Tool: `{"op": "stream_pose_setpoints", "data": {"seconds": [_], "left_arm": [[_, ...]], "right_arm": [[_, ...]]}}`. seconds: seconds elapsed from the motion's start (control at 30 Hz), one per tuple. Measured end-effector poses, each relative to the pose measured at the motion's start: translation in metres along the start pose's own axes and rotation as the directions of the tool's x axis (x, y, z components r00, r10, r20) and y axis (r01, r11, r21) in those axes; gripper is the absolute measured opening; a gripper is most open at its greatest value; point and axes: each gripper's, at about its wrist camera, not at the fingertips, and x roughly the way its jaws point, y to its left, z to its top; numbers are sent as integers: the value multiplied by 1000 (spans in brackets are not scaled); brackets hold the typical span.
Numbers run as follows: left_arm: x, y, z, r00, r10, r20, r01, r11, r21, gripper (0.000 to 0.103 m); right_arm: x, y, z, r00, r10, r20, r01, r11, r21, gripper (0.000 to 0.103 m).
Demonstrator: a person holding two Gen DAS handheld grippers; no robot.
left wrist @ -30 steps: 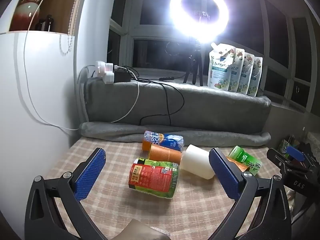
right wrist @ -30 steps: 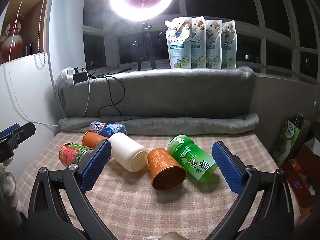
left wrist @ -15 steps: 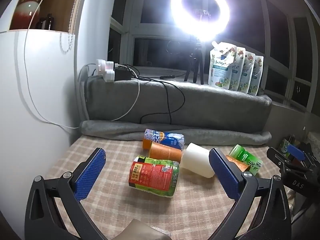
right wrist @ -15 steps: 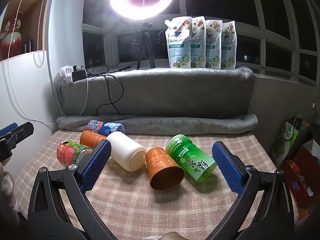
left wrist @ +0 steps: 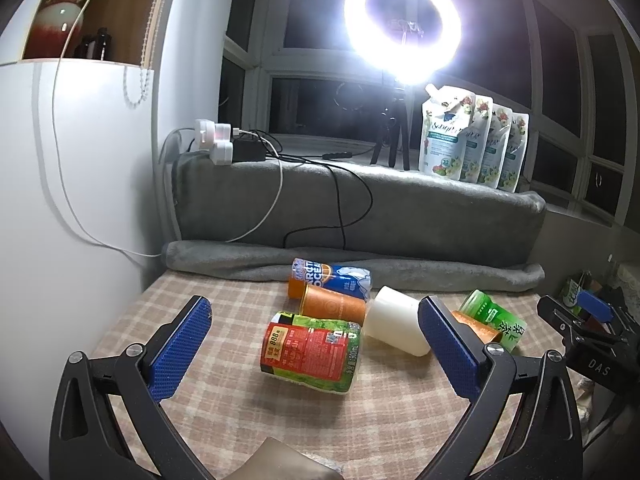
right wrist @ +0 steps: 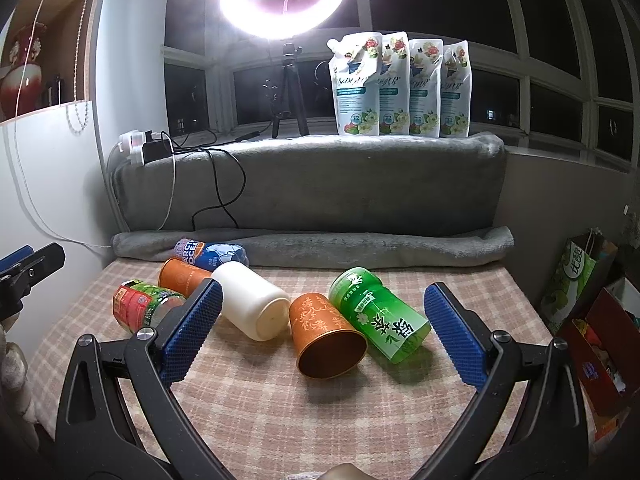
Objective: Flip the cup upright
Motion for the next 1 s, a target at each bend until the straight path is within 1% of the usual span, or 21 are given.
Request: {"op": "stream_pose_setpoints", "data": {"seconds": [0.17, 1.0], "left_arm": [[-1, 3, -1, 1000, 3, 1, -3, 1000, -5, 102], [-2, 4, -2, 1000, 6, -2, -6, 1000, 0, 102]], "right_arm": [[1, 5, 0, 1000, 0, -2, 0, 1000, -8, 103], [1, 5, 0, 1000, 0, -3, 0, 1000, -9, 103]]}}
